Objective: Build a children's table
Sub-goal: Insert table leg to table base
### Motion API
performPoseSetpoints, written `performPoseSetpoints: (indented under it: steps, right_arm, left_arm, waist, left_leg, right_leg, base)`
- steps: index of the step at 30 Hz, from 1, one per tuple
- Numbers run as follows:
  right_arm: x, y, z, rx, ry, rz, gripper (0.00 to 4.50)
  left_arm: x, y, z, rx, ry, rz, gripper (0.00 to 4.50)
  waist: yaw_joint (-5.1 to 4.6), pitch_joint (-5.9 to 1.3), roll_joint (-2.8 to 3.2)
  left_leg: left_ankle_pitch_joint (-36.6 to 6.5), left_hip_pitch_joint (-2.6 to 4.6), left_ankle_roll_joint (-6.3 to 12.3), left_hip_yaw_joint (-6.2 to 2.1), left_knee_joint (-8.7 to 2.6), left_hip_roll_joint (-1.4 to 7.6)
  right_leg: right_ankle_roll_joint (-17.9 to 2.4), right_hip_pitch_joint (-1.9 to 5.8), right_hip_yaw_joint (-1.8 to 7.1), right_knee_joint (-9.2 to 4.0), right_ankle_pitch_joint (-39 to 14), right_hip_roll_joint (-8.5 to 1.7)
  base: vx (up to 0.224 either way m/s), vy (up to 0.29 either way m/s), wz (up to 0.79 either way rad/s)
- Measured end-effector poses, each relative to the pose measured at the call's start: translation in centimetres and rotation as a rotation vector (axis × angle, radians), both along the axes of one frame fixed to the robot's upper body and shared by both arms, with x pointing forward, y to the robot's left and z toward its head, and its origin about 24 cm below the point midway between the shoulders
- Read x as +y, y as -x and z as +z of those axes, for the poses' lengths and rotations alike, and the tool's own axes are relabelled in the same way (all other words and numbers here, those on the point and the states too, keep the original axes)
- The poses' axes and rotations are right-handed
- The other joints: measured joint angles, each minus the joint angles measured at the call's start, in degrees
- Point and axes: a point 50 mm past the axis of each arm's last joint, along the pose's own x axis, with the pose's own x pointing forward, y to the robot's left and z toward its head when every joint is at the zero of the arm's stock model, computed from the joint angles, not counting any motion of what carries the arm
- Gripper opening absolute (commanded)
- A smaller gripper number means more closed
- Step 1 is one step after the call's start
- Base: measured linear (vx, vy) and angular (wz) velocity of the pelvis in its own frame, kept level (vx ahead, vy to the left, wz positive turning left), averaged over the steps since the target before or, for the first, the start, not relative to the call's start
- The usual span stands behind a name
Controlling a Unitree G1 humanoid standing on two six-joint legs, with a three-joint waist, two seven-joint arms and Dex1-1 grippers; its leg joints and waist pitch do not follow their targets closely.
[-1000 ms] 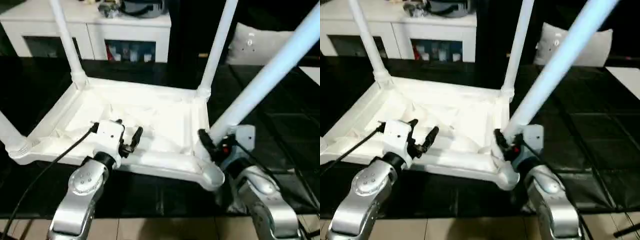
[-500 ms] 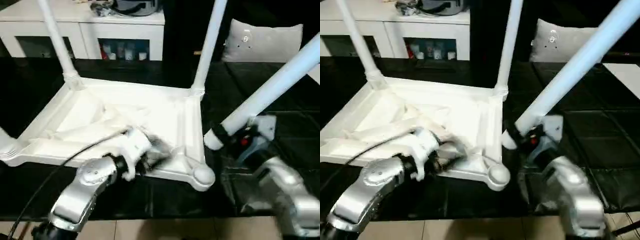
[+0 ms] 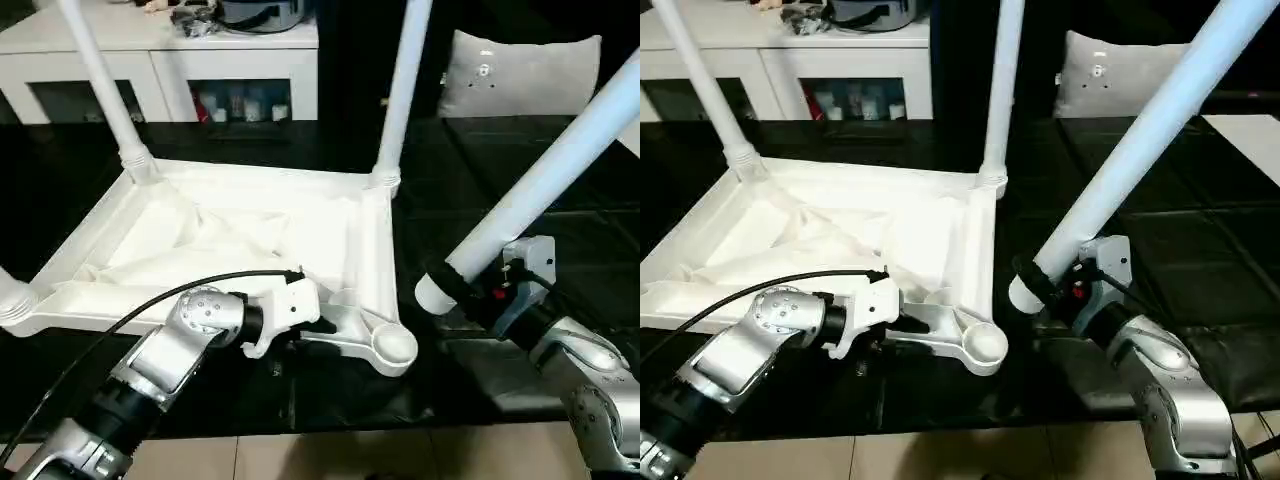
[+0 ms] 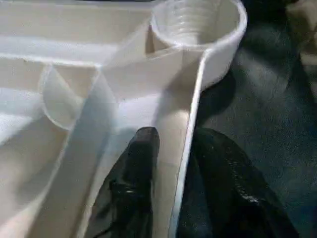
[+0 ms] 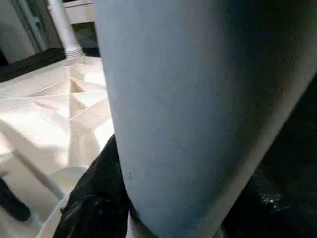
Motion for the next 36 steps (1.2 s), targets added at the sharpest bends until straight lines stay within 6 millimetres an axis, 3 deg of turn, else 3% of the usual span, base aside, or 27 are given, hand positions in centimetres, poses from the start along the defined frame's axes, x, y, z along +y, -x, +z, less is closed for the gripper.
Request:
performPoseSetpoints:
  steps: [4, 11, 16, 22, 30, 36]
  right_arm:
    - [0.1, 0.3, -0.2, 0.010, 0.000, 0.016, 1.91]
    - [0.8, 0.4, 0.0, 0.022, 0.000, 0.080, 1.91]
    - [2.4, -1.2, 1.8, -0.045, 0.003, 0.162, 1.91]
    - [4.2, -2.5, 2.3, -0.025, 0.039, 0.254, 1.91]
    - [4.5, -4.0, 0.9, 0.072, 0.133, 0.312, 1.91]
    - [5.3, -4.7, 1.1, 0.078, 0.135, 0.355, 1.91]
  left_arm:
    - [0.2, -0.1, -0.1, 0.011, -0.010, -0.018, 0.93]
    - [0.5, -0.3, 0.0, 0.100, 0.016, 0.001, 0.47]
    - [0.4, -0.8, 0.0, 0.119, 0.001, 0.080, 0.18]
    - [1.0, -1.4, 0.1, 0.131, 0.009, 0.257, 0.01]
    - [1.3, -1.3, 0.3, 0.011, -0.003, 0.249, 0.00]
    - [1.2, -1.2, 0.1, -0.034, -0.001, 0.226, 0.00]
  waist:
    - [-0.11, -0.10, 0.47]
    - [-0.16, -0.10, 0.45]
    - [-0.79, -0.11, 0.46]
    - [-2.15, -0.07, 0.35]
    - [-0.07, 0.10, -0.22]
    - [0.31, 0.10, -0.24]
  left_leg:
    - [0.01, 0.00, -0.01, 0.07, 0.00, 0.05]
    - [0.02, -0.02, -0.04, 0.08, -0.01, 0.12]
    - [0.02, 0.01, -0.04, 0.15, -0.02, 0.16]
    - [0.05, -0.02, -0.07, 0.14, -0.02, 0.31]
    - [0.41, -0.21, -0.08, -0.04, -0.03, 0.74]
    - [0.62, -0.12, -0.41, 0.16, -0.26, 1.01]
  right_leg:
    - [-0.02, 0.00, -0.01, 0.02, 0.01, 0.00]
    - [-0.02, -0.05, -0.09, 0.09, 0.01, 0.01]
    - [-0.06, -0.05, -0.13, 0.08, 0.03, 0.01]
    - [-0.13, -0.09, -0.38, 0.07, 0.06, 0.03]
    - [-0.37, -0.03, -1.12, 0.10, -0.07, 0.02]
    - [-0.49, -0.04, -1.26, 0.22, -0.12, 0.02]
  base:
    - [0.000, 0.000, 0.00]
    - [0.000, 0.000, 0.00]
    - [0.000, 0.000, 0.00]
    - [0.000, 0.000, 0.00]
    - [0.000, 0.000, 0.00]
    - [0.000, 0.000, 0.00]
